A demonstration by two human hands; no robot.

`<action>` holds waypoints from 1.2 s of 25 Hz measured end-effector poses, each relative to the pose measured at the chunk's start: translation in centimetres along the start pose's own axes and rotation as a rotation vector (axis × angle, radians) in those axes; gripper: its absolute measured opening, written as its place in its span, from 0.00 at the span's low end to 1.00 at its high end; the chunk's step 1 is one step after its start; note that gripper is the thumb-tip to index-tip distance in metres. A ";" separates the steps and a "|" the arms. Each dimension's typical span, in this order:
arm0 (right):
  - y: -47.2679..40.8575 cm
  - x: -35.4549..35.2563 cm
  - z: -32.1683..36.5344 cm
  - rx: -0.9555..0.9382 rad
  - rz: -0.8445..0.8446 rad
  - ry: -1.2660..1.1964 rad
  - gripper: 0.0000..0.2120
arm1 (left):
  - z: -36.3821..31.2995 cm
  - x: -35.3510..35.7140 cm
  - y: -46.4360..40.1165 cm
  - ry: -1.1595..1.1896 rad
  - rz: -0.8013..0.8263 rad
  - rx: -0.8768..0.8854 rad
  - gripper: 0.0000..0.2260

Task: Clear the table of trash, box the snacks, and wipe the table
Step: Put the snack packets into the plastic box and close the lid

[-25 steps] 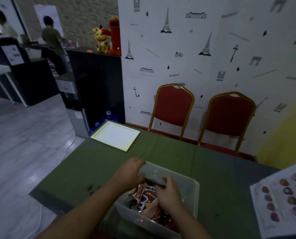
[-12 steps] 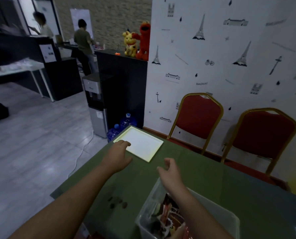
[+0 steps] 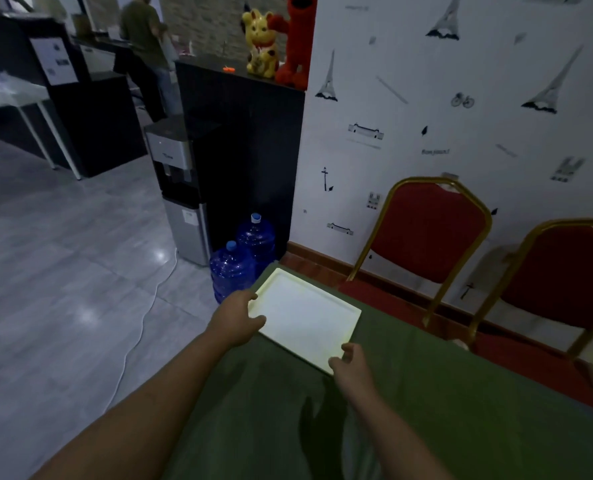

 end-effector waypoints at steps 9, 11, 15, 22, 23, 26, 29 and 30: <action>-5.6 2.3 -2.3 0.190 -0.037 0.037 0.20 | 1.6 3.8 -8.0 -0.066 0.201 -0.120 0.30; -5.9 2.5 -2.4 0.213 -0.037 0.033 0.18 | 1.4 4.6 -8.6 -0.054 0.236 -0.138 0.31; -6.6 2.8 -2.5 0.227 -0.053 0.022 0.16 | 1.3 5.3 -9.7 -0.069 0.238 -0.154 0.33; -6.4 2.7 -2.3 0.239 -0.082 -0.066 0.15 | 1.3 5.3 -10.2 -0.040 0.247 -0.212 0.30; -6.2 2.5 -2.4 0.244 -0.077 -0.076 0.15 | 1.4 5.3 -10.1 -0.016 0.254 -0.233 0.30; -5.5 1.8 -2.5 0.255 -0.076 -0.091 0.12 | 1.6 5.4 -9.3 0.023 0.302 -0.302 0.30; -4.6 0.6 -2.3 0.240 -0.088 -0.111 0.08 | 1.4 5.4 -8.2 0.088 0.326 -0.339 0.30; -4.3 0.0 -2.1 0.226 -0.092 -0.116 0.07 | 1.0 5.2 -7.7 0.109 0.317 -0.341 0.29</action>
Point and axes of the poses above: each hand's wrist, its own y-axis away from the middle knuckle, its own x-axis out of the palm, z = x × y, the point moved 2 cm from there along -y, towards the middle knuckle, and after that the axes turned 14 degrees about -x, right-handed, at the moved point
